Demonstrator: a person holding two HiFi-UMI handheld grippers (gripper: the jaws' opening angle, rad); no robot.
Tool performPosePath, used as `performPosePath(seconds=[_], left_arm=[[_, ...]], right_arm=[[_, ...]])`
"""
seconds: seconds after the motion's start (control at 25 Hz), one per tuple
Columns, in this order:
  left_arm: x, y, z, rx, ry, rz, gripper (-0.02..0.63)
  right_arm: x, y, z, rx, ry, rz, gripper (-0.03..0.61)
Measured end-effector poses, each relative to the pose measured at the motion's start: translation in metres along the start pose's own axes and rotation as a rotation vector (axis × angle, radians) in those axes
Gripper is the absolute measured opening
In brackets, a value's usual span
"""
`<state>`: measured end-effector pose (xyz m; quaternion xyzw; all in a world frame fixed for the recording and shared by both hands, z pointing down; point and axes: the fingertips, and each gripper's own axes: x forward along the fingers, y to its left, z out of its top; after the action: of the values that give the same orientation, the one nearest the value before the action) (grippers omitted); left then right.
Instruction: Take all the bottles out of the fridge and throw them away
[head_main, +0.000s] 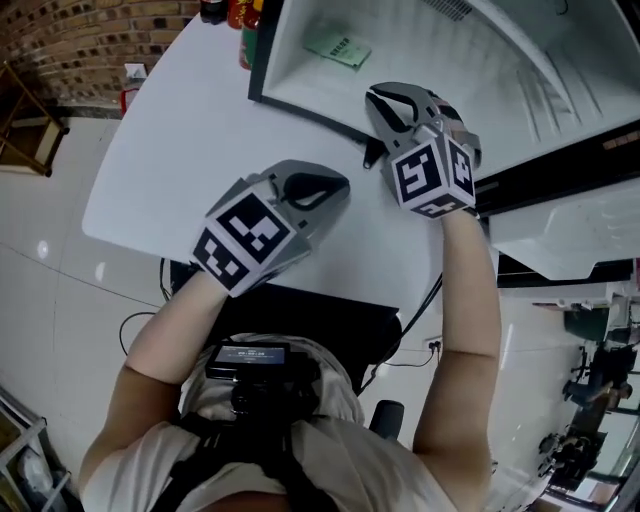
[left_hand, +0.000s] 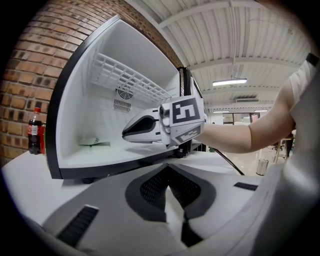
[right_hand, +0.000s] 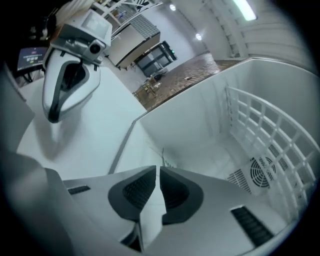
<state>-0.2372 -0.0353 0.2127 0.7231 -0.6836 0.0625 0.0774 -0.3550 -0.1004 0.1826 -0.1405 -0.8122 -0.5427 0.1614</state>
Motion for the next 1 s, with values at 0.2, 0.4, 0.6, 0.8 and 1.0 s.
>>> performPosePath(seconds=[0.2,0.4,0.6,0.8,1.0], left_arm=[[-0.003,-0.005,0.002,0.008,-0.004,-0.025,0.011],[-0.012,0.014,0.000,-0.003,-0.010,0.021,0.011],[-0.014,0.017,0.000,-0.001,-0.011,0.023,0.011],[-0.014,0.016,-0.001,0.001,-0.008,0.018,0.011],[-0.017,0.018,-0.005,-0.002,-0.002,0.021,0.011]], right_arm=[[0.037,-0.014,-0.009,-0.167,0.086,0.030,0.103],[0.068,-0.012,-0.014,-0.249,0.117,0.073,0.104],[0.084,-0.016,-0.020,-0.257,0.148,0.038,0.046],[0.070,-0.025,-0.017,-0.300,0.149,-0.041,0.000],[0.027,-0.029,0.004,-0.280,0.112,-0.116,0.000]])
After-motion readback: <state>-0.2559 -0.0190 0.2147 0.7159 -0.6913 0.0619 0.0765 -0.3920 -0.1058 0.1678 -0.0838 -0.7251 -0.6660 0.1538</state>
